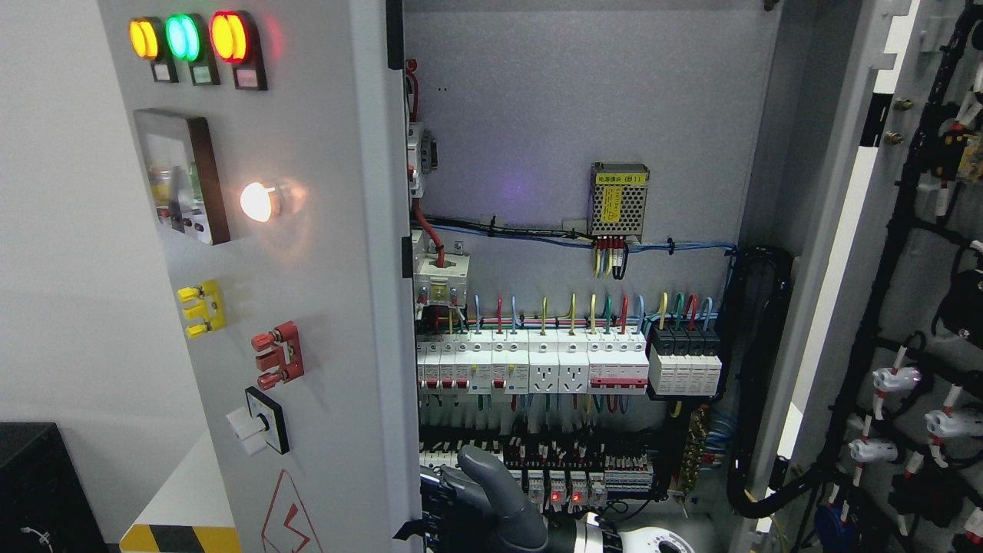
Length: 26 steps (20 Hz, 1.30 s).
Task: Open door with both hands
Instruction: 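Pull the indicator-light door open toward the robot with the right hand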
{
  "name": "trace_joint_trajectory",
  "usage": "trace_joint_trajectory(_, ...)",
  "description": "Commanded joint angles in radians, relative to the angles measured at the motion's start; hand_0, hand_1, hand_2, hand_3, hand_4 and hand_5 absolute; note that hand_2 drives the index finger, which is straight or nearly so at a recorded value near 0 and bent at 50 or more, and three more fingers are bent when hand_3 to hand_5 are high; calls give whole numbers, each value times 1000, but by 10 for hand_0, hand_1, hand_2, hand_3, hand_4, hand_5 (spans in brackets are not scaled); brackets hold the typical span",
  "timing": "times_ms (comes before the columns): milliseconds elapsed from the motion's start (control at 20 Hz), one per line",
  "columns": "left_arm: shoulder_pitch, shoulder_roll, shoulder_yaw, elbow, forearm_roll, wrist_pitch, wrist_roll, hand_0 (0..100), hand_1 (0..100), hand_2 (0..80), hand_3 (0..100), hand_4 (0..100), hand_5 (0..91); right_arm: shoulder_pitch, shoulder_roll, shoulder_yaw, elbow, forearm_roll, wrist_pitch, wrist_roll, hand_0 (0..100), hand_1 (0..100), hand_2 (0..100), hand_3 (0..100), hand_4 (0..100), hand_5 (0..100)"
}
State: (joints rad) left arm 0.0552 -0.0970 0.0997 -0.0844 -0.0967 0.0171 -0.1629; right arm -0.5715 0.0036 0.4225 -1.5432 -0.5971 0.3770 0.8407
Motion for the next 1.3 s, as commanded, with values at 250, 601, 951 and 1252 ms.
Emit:
trace_joint_trajectory(250,0,0,0,0,0,0,0,0,0,0,0,0,0,-16,4,102,-47,-24,2,0,0,0,0,0,0,0)
trace_joint_trajectory(601,0,-1,0,0,0,0,0,0,0,0,0,0,0,-21,33,166,-61,-24,2,0,0,0,0,0,0,0)
trace_joint_trajectory(951,0,-1,0,0,0,0,0,0,0,0,0,0,0,-19,81,203,-67,-18,0,-6,0,0,0,0,0,0)
trace_joint_trajectory(1252,0,-1,0,0,0,0,0,0,0,0,0,0,0,-11,98,237,-69,-13,-1,-12,0,0,0,0,0,0)
